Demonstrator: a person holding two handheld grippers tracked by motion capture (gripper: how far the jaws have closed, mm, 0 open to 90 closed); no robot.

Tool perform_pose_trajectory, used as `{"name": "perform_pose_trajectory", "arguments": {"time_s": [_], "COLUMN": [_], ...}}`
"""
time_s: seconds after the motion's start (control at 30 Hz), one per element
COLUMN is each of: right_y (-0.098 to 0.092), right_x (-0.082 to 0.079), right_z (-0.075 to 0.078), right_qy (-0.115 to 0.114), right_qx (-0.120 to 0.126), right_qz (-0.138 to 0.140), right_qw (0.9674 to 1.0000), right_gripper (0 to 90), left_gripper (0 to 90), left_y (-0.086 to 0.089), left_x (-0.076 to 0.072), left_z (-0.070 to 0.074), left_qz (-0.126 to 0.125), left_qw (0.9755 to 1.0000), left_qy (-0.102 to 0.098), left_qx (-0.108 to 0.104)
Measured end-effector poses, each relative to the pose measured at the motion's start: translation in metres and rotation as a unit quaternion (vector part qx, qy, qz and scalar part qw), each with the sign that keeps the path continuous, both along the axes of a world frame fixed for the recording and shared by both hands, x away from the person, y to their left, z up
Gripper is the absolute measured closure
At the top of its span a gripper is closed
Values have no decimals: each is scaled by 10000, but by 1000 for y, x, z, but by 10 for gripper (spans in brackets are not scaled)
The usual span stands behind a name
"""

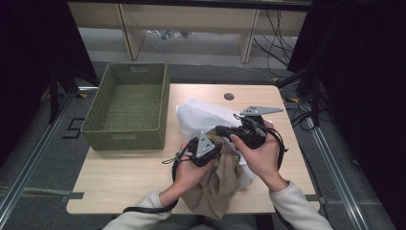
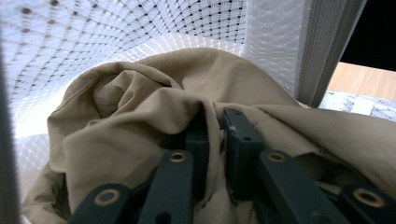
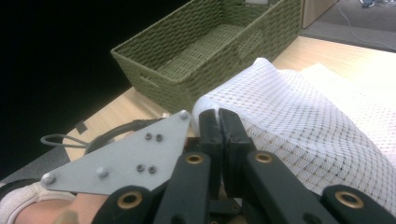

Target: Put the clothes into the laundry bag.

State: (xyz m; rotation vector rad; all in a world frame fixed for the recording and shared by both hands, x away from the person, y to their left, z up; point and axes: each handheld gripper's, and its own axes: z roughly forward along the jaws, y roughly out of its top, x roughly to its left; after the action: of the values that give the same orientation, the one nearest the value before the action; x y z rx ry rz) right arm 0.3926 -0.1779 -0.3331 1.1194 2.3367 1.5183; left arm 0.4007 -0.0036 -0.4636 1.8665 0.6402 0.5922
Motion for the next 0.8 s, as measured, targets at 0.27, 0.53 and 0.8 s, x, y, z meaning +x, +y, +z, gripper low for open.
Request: {"name": "perform_pose_trajectory", "arguments": {"time_s": [0.27, 0.53, 0.8], "right_y": [-3, -3, -1], "right_x": [0, 3, 2], "right_z": [2, 0, 0], "right_qy": [-24, -49, -35], "right_qx": [-44, -50, -92], "right_qz": [-51, 34, 32], "right_qw": [10000, 10000, 9999], "right_gripper": [900, 900, 900], "left_gripper": [455, 283, 220], "left_y": [18, 55, 67], "left_x": [-14, -34, -51], "left_z": [17, 37, 32], "left_qz": [-117, -214, -255], "left_qw": [9995, 9986, 9974], "left_qy": [264, 463, 656], "left_qx": [-145, -128, 148]}}
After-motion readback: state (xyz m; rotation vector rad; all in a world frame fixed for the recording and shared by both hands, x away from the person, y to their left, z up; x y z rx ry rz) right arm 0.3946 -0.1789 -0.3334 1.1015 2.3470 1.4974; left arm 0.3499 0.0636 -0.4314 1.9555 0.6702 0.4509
